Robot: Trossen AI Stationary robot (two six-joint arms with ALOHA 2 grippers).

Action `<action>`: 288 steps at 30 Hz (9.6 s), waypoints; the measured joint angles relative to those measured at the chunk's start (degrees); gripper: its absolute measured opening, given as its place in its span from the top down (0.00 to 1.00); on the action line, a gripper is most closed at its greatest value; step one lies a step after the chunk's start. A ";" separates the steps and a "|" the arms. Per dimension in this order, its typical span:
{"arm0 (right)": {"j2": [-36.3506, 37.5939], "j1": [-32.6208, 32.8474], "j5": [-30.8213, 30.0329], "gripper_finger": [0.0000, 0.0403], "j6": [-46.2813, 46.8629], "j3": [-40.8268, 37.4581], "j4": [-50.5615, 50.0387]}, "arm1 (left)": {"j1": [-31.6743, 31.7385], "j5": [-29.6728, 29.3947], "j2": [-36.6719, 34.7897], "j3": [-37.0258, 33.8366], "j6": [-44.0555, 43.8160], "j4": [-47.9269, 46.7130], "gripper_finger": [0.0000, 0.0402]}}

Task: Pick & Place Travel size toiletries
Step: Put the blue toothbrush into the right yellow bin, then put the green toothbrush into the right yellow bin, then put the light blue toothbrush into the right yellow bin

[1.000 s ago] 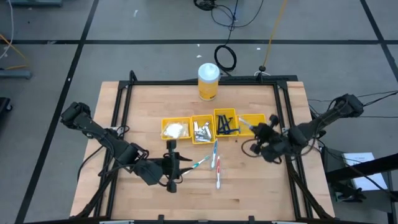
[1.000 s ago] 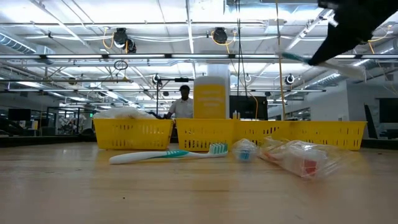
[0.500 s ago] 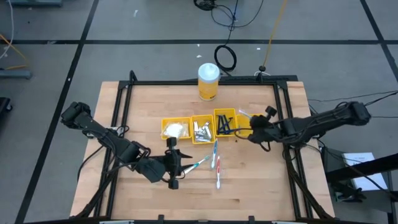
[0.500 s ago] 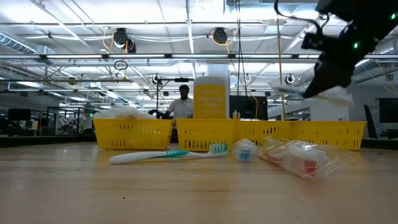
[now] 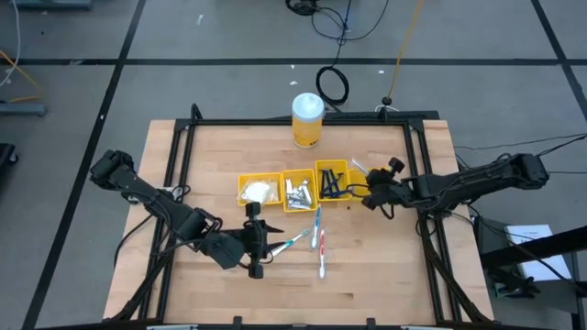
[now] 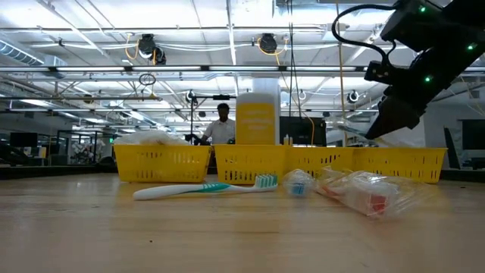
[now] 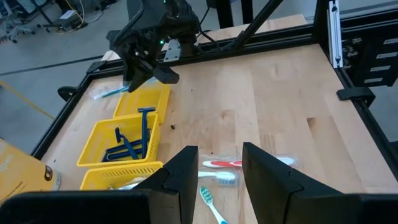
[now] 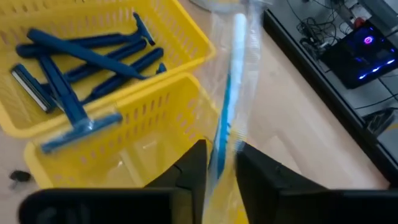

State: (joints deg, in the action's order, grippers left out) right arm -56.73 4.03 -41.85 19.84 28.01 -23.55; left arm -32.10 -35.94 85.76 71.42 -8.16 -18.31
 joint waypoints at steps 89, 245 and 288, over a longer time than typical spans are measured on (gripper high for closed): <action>10.06 16.87 21.45 0.51 -20.51 -6.47 56.65 | 1.31 5.95 -0.45 -13.41 10.71 34.58 0.95; 13.77 17.46 16.44 0.37 -14.59 0.81 37.13 | 15.89 18.11 38.73 13.62 -48.53 -3.44 0.32; 8.85 17.46 28.30 0.37 -17.96 0.81 49.54 | 1.41 1.89 17.33 11.96 10.54 13.98 0.91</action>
State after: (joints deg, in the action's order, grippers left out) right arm -47.88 21.50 -13.55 1.89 28.82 25.99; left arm -30.69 -34.06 103.09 83.37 2.38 -4.33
